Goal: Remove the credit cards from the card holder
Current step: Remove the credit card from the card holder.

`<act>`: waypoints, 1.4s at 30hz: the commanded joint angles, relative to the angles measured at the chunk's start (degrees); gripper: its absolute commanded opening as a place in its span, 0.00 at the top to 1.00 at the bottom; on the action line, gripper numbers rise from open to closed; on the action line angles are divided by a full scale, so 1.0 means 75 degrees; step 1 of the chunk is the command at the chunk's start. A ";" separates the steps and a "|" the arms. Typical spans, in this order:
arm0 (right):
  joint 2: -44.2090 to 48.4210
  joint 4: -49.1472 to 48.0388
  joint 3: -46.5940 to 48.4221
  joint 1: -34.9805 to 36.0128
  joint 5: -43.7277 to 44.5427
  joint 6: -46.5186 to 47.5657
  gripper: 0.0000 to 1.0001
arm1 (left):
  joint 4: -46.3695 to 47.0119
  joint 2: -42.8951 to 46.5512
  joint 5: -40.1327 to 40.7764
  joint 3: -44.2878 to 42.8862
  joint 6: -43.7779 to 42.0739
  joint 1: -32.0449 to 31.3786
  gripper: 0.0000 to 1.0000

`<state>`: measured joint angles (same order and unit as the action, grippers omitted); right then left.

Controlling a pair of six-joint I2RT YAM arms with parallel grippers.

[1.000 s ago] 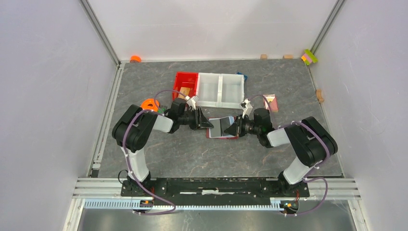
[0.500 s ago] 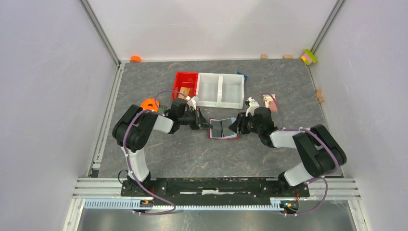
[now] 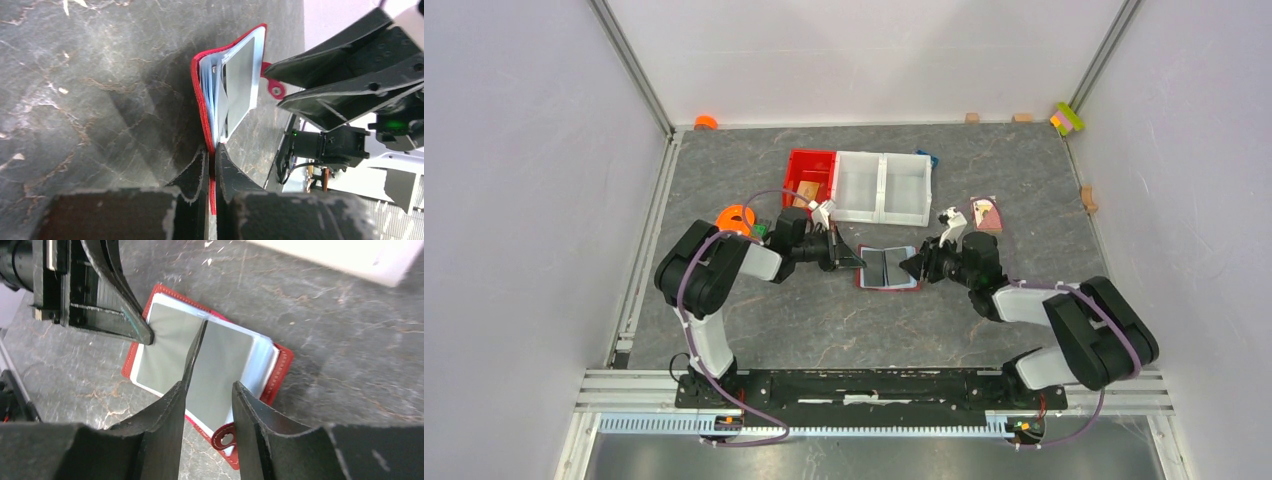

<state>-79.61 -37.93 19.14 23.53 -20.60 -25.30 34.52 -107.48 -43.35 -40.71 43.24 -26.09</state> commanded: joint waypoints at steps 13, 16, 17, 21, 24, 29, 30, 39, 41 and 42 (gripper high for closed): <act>-0.1347 -0.1108 0.0634 0.0114 -0.2046 -0.0487 0.63 | 0.3126 0.0221 -0.0929 0.0514 0.1729 0.0056 0.98; -0.1342 -0.1262 0.0571 0.0113 -0.2061 -0.0598 0.65 | 0.3779 0.0046 -0.1076 0.0559 0.2193 0.0083 0.98; -0.1301 -0.1342 0.0521 0.0099 -0.2048 -0.0635 0.65 | 0.4086 -0.0031 -0.1134 0.0578 0.2388 0.0108 0.98; -0.1167 -0.1753 0.0371 0.0080 -0.2221 -0.0841 0.66 | 0.5827 -0.0470 -0.1352 0.0679 0.3489 0.0201 0.98; -0.1187 -0.2525 0.0148 -0.0048 -0.2434 -0.1322 0.67 | 0.6479 -0.0755 -0.1450 0.0651 0.3993 0.0244 0.98; -0.1370 -0.4460 -0.0410 -0.0533 -0.2921 -0.2619 0.68 | 0.6495 -0.0692 -0.1456 0.0676 0.3978 0.0237 0.98; -0.1501 -0.4812 -0.0437 -0.0563 -0.3026 -0.2866 0.69 | 0.6506 -0.0693 -0.1462 0.0673 0.3977 0.0239 0.98; -0.2439 -0.7061 -0.0497 -0.0705 -0.3535 -0.4467 0.70 | 0.7208 -0.0784 -0.1611 0.0650 0.4378 0.0203 0.98; -0.2440 -0.7022 -0.0495 -0.0716 -0.3523 -0.4461 0.71 | 0.7280 -0.0792 -0.1625 0.0626 0.4436 0.0171 0.98; -0.2429 -0.7013 -0.0509 -0.0715 -0.3515 -0.4455 0.71 | 0.7286 -0.0775 -0.1637 0.0627 0.4420 0.0163 0.98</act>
<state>-97.58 -81.69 15.64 18.57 -45.47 -55.94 81.89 -113.43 -53.19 -35.55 73.60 -24.29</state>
